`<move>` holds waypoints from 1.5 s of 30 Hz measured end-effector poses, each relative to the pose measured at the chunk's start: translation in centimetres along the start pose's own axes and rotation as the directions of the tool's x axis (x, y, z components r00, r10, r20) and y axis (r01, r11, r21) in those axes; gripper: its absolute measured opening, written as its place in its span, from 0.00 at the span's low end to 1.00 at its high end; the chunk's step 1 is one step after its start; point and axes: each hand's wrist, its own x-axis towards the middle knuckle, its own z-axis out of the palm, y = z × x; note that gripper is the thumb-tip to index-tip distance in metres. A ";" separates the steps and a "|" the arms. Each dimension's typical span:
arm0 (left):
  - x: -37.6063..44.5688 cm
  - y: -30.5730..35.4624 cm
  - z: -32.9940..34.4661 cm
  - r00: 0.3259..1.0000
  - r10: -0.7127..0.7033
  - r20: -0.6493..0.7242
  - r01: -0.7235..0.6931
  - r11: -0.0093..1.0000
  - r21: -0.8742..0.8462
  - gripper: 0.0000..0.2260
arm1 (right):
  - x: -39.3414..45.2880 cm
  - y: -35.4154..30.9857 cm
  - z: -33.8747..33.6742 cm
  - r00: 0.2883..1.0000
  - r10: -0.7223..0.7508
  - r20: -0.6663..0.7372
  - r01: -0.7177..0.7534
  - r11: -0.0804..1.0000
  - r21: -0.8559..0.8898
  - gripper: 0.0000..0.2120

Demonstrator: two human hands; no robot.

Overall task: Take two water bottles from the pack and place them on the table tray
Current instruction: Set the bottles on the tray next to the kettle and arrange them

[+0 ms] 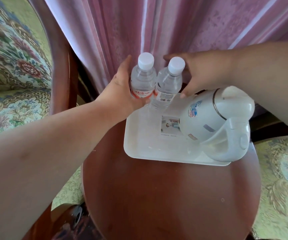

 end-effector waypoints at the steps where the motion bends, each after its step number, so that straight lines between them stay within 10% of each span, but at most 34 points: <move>1: 0.3 0.3 0.0 1.000 0.018 -0.015 -0.018 1.000 0.008 0.49 | 0.2 -0.2 0.3 1.000 -0.015 0.001 0.015 0.997 0.073 0.43; 7: 1.1 0.0 0.2 0.997 0.032 -0.071 -0.026 0.997 0.079 0.36 | 1.4 -0.7 3.4 0.963 0.157 -0.221 -0.130 0.982 0.134 0.24; 14: 1.2 0.3 0.3 0.998 0.023 -0.056 -0.014 0.987 0.157 0.36 | 0.7 -2.4 4.7 0.729 0.569 -0.380 -0.122 0.655 0.746 0.13; 21: 1.8 -0.4 -0.3 1.000 0.016 -0.023 -0.013 0.989 0.146 0.40 | 0.7 -2.3 4.3 0.948 0.311 -0.067 -0.257 0.873 0.414 0.39; 28: 2.3 -0.9 -0.9 1.000 0.018 0.001 -0.018 0.982 0.189 0.40 | 0.3 -1.4 3.4 0.984 0.017 -0.179 0.012 0.986 0.164 0.16; 45: 2.4 -1.2 0.3 1.000 0.010 0.014 -0.011 1.000 0.027 0.46 | 2.2 -0.1 6.1 0.950 0.301 -0.089 -0.227 0.854 0.468 0.51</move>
